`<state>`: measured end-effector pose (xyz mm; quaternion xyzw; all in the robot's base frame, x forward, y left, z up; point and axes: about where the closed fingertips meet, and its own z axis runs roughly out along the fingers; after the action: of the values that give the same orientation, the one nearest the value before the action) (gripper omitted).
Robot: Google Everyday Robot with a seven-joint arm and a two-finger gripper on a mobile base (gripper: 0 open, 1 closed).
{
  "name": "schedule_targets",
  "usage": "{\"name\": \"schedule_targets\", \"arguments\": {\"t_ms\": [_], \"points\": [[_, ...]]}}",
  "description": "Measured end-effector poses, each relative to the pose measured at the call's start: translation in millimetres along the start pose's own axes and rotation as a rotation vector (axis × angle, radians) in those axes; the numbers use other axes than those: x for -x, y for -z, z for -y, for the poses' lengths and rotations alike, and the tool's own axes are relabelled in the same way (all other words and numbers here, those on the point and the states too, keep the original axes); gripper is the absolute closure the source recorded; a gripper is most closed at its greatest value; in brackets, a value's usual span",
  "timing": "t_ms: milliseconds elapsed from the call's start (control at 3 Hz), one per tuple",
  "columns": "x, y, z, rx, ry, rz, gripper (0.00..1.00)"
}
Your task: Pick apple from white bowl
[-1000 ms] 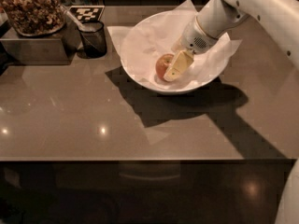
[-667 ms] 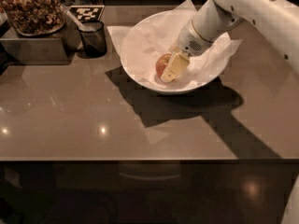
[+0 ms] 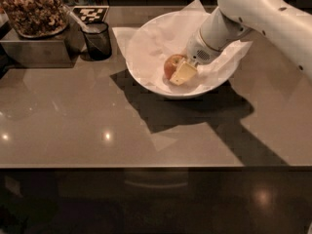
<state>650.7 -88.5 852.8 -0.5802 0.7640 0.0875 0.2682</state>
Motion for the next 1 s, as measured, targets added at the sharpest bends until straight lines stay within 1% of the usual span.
{"name": "schedule_targets", "arguments": {"t_ms": [333,667,1000], "points": [[2.3,14.1,-4.8,0.03,0.003,0.033,0.94],[7.9,43.1,-12.4,0.099,0.015,0.112,1.0],[24.9,94.6,-28.7,0.213,0.035,0.251,1.0]]}}
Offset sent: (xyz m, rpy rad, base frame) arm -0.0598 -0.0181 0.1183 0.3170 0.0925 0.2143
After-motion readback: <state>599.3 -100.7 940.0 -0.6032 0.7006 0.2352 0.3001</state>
